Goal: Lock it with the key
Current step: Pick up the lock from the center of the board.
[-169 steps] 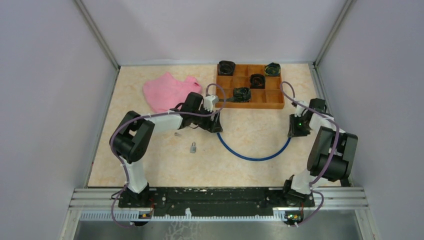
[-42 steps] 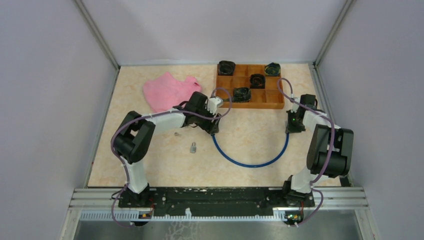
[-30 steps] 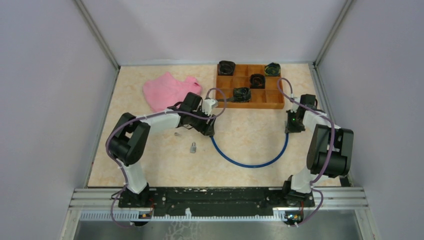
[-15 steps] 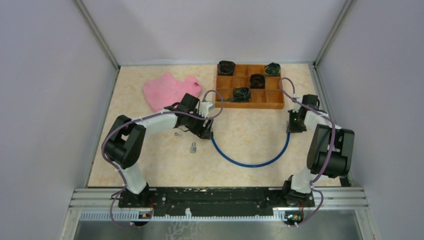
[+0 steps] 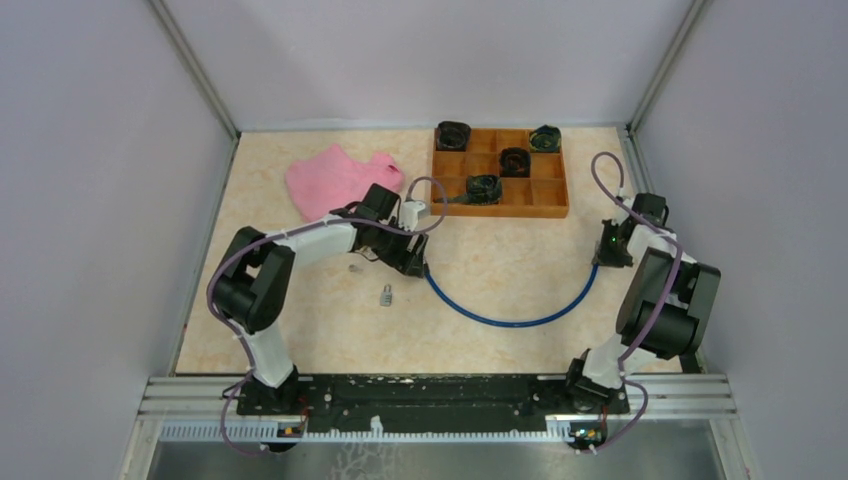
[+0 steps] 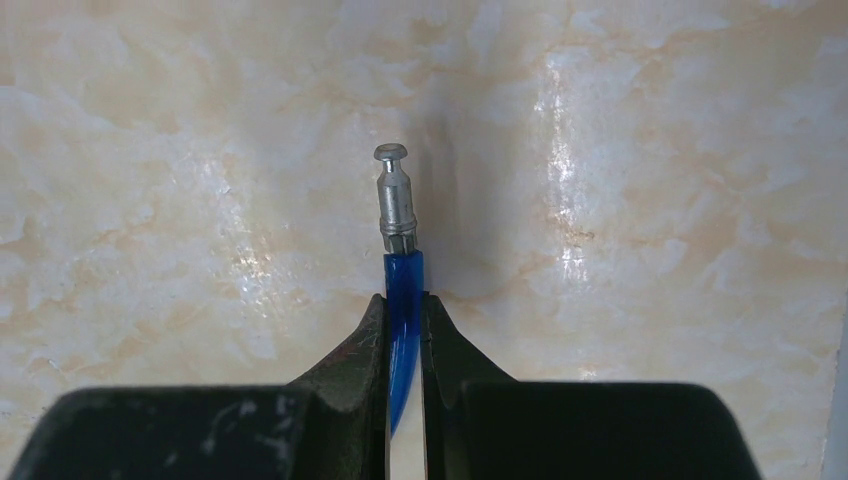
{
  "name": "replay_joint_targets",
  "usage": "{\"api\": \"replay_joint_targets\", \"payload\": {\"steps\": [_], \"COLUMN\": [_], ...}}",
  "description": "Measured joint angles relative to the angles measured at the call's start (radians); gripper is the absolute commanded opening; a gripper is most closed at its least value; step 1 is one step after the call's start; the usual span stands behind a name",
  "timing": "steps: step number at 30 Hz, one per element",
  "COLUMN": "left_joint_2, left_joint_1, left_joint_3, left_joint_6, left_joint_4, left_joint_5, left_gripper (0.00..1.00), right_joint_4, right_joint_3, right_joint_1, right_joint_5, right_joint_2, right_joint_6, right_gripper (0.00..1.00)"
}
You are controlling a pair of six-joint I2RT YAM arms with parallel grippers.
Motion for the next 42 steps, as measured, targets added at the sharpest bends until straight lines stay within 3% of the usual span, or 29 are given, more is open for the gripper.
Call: {"api": "replay_joint_targets", "payload": {"steps": [14, 32, 42], "left_joint_2": [0.079, 0.224, 0.269], "left_joint_1": [-0.058, -0.128, -0.172], "left_joint_3": [0.074, 0.261, 0.308], "left_joint_6": [-0.057, -0.048, -0.006], "left_joint_4": [0.048, 0.051, 0.072], "left_joint_5": [0.048, -0.014, -0.11], "left_gripper": [0.76, 0.65, 0.51], "right_joint_4": [0.004, -0.08, -0.121], "right_joint_3": [0.0, 0.0, 0.0], "right_joint_1": [0.001, 0.123, 0.135], "right_joint_5": [-0.052, -0.111, -0.174], "right_joint_2": [0.0, -0.023, -0.075], "right_joint_6": [0.001, -0.043, -0.067], "right_gripper": [0.0, 0.0, 0.0]}}
